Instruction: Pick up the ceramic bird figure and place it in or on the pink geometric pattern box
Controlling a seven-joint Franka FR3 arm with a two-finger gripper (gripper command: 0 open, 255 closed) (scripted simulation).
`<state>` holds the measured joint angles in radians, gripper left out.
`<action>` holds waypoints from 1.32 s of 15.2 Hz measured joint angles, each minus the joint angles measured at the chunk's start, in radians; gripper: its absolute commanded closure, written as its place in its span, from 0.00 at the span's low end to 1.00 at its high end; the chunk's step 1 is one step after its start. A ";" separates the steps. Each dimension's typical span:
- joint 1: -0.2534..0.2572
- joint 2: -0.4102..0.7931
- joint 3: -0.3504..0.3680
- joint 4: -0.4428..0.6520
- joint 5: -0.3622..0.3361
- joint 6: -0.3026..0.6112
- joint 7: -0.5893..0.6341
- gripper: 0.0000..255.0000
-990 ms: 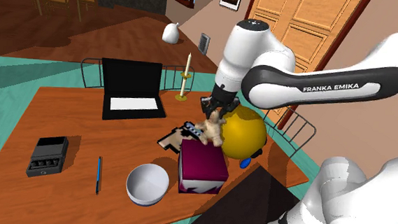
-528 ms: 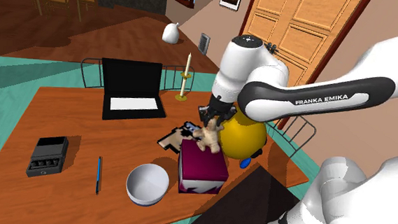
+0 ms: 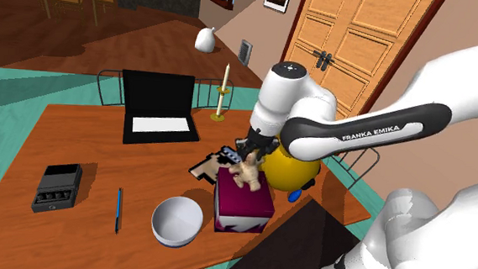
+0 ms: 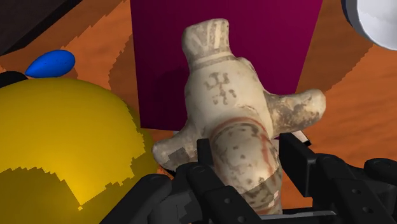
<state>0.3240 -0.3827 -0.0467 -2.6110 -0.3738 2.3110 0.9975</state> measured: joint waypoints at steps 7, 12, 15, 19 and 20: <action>-0.013 0.055 0.000 -0.029 -0.033 0.094 0.036 1.00; -0.012 0.055 0.001 -0.032 -0.033 0.095 0.038 0.00; -0.012 0.060 0.001 -0.038 -0.033 0.097 0.039 0.00; -0.007 0.049 0.004 -0.033 -0.026 0.080 0.036 0.00; 0.000 0.027 0.007 -0.022 -0.014 0.048 0.029 0.00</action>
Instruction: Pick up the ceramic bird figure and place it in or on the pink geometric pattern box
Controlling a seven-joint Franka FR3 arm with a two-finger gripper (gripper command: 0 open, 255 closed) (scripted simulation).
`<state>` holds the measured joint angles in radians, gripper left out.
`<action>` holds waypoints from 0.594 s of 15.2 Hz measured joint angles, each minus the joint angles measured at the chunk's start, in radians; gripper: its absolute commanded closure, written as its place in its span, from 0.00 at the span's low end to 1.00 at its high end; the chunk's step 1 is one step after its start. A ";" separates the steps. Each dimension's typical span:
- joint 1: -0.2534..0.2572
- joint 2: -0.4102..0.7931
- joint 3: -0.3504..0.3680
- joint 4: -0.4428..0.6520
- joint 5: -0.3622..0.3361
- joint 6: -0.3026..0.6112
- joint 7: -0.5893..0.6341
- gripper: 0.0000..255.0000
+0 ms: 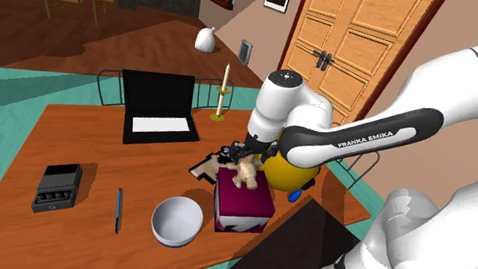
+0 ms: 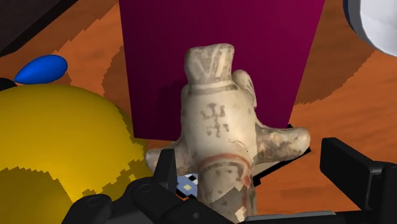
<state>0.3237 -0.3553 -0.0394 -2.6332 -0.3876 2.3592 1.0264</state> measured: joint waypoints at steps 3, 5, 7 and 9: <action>0.017 -0.056 0.011 0.025 0.029 -0.084 -0.013 0.00; 0.019 -0.065 0.012 0.030 0.033 -0.097 -0.017 0.00; 0.020 -0.067 0.012 0.032 0.034 -0.101 -0.018 0.00; 0.020 -0.067 0.012 0.032 0.034 -0.102 -0.018 0.00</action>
